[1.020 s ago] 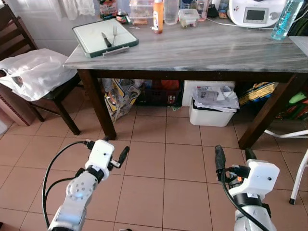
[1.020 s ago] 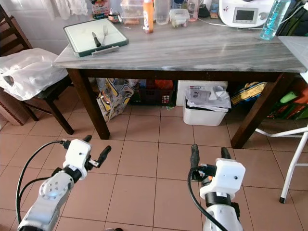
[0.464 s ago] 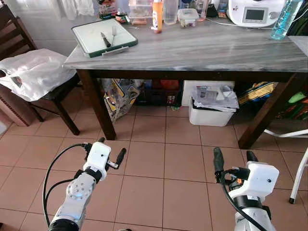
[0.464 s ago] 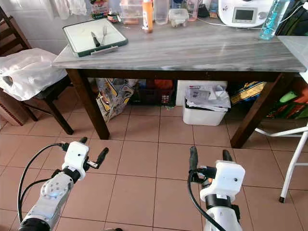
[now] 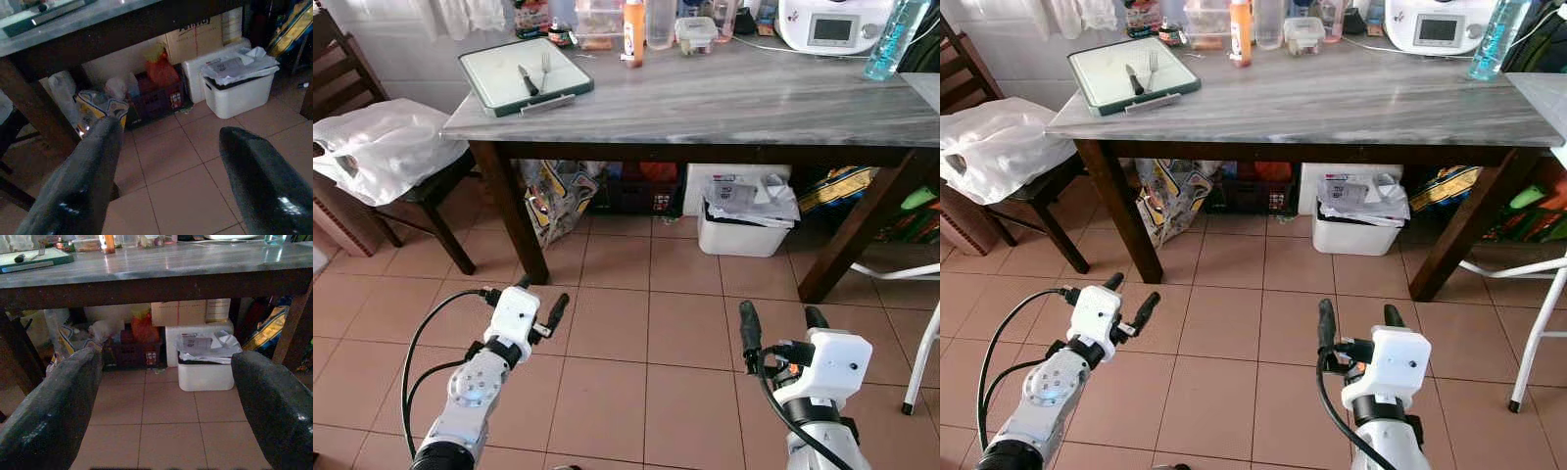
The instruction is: Setting the table
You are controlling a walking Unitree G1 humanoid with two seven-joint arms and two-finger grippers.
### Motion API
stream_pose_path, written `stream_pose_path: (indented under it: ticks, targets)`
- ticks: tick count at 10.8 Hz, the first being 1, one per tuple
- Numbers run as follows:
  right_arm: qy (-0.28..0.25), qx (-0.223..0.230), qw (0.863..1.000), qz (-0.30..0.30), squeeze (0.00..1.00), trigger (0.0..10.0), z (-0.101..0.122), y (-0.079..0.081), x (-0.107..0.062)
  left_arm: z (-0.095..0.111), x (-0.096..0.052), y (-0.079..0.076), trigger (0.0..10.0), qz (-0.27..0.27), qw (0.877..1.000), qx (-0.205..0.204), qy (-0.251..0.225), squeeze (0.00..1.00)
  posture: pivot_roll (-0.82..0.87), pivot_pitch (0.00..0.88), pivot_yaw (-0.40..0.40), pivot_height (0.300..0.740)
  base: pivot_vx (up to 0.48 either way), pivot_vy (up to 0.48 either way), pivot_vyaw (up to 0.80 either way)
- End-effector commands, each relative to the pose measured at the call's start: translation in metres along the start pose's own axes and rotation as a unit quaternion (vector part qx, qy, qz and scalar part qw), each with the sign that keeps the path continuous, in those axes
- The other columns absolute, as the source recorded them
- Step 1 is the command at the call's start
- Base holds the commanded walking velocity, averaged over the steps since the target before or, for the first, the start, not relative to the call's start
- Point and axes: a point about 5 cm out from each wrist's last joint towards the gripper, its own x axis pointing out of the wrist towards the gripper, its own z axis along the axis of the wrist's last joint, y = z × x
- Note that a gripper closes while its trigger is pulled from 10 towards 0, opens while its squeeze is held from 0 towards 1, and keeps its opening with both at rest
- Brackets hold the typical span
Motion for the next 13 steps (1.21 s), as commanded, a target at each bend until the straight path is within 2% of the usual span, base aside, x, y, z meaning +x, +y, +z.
stream_pose_path:
  ticks: [1,2,3,4,5,6,13]
  targets:
    - [0.005,0.003,1.0,0.002,0.0,10.0,-0.001,0.0,-0.001,0.008,0.002,-0.001,0.0,-0.005,1.0,0.008,-0.017,0.0,0.08,0.106,0.033,0.74,0.0,0.0,0.0]
    - [0.006,0.004,1.0,0.002,0.0,10.0,-0.001,0.0,-0.001,0.01,0.003,-0.002,0.0,-0.008,1.0,0.007,-0.015,0.0,0.08,0.107,0.033,0.74,0.0,0.0,0.0]
    - [0.006,0.004,1.0,0.002,0.0,10.0,-0.001,0.0,-0.002,0.009,0.004,-0.004,10.0,-0.017,1.0,0.007,0.001,0.0,0.08,0.107,0.032,0.74,0.0,0.0,0.0]
    - [0.005,0.005,1.0,0.004,0.0,10.0,-0.001,0.0,-0.002,0.013,0.004,-0.006,10.0,-0.026,1.0,-0.006,-0.012,0.0,0.08,0.107,0.032,0.74,0.0,0.0,0.0]
    - [0.006,0.004,1.0,0.003,0.0,10.0,-0.001,0.0,-0.001,0.02,0.003,-0.005,0.0,-0.02,0.999,0.005,-0.032,0.0,0.08,0.105,0.033,0.74,0.0,0.0,0.0]
    - [0.006,0.004,1.0,0.002,0.0,10.0,-0.001,0.0,-0.001,0.022,0.002,-0.003,10.0,-0.01,0.999,0.011,-0.03,1.0,0.08,0.104,0.032,0.74,0.0,0.0,0.0]
    - [0.011,0.006,1.0,0.001,0.0,10.0,-0.002,0.0,-0.004,0.04,0.001,-0.008,10.0,-0.007,1.0,0.001,-0.019,1.0,0.07,0.11,0.036,0.74,0.0,0.0,0.0]
